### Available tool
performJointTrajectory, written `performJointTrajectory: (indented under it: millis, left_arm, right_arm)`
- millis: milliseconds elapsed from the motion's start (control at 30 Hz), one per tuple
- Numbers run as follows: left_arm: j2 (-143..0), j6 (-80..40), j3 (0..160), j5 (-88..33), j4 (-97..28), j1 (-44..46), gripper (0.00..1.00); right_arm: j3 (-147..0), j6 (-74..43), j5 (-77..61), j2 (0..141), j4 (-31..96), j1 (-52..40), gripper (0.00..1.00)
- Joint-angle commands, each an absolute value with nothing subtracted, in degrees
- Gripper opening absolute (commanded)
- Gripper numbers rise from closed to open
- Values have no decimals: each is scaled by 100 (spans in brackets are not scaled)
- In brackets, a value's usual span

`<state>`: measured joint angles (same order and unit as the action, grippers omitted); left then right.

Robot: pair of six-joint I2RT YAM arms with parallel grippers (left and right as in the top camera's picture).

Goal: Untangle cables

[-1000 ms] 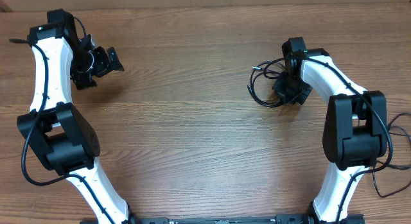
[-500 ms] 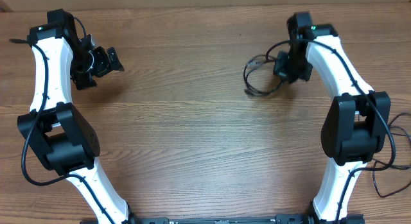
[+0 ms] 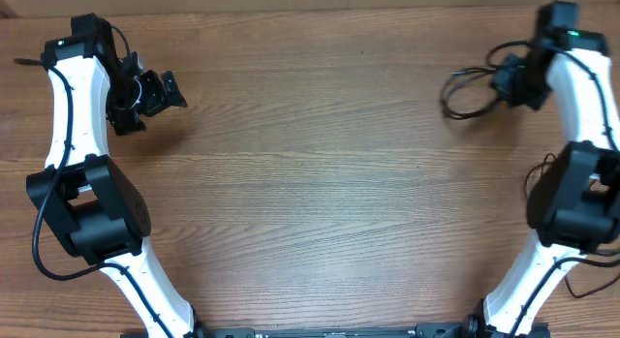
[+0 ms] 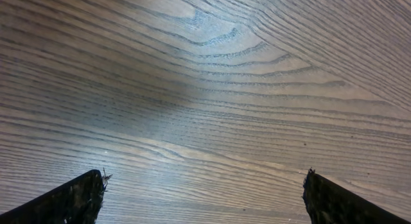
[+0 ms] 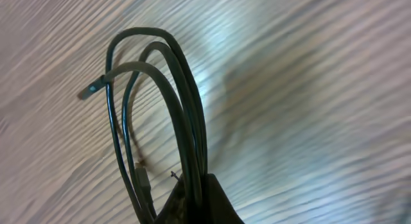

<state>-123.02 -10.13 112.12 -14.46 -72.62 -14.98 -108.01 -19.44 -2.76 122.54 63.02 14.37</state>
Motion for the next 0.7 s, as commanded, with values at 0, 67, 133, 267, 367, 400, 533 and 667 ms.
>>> performJointTrajectory:
  millis: [0, 67, 133, 267, 367, 400, 533, 667]
  left_arm:
    - [-12287, -899, 11308, -1417, -7258, -1461, 100]
    - [-12287, -899, 11308, -1417, -7258, -1461, 100]
    - [-12287, -899, 11308, -1417, -7260, -1461, 100]
    - [-12287, -899, 11308, -1417, -7260, -1461, 100]
    - [-12287, -899, 11308, -1417, -7258, -1461, 100]
    - [-12287, -899, 11308, -1417, -7260, -1461, 100]
    - [-12287, -899, 11308, -1417, -7258, -1461, 100]
    - [-12287, -899, 11308, -1417, -7258, -1461, 100]
  right_arm:
    - [-10919, -2060, -314, 12228, 6222, 1938, 4]
    - [-10912, -2237, -314, 12228, 6237, 2213, 4]
    - [-10910, -2270, -314, 12228, 6307, 2484, 4]
    - [-10908, -2268, -311, 12228, 6615, 3011, 4]
    - [-10908, -2268, -314, 12232, 6512, 3258, 4]
    - [-10908, -2261, -314, 12237, 6462, 3288, 4]
    - [-10903, -2012, -314, 12248, 6077, 3361, 4]
    - [-10868, -2012, -311, 12250, 6012, 3361, 5]
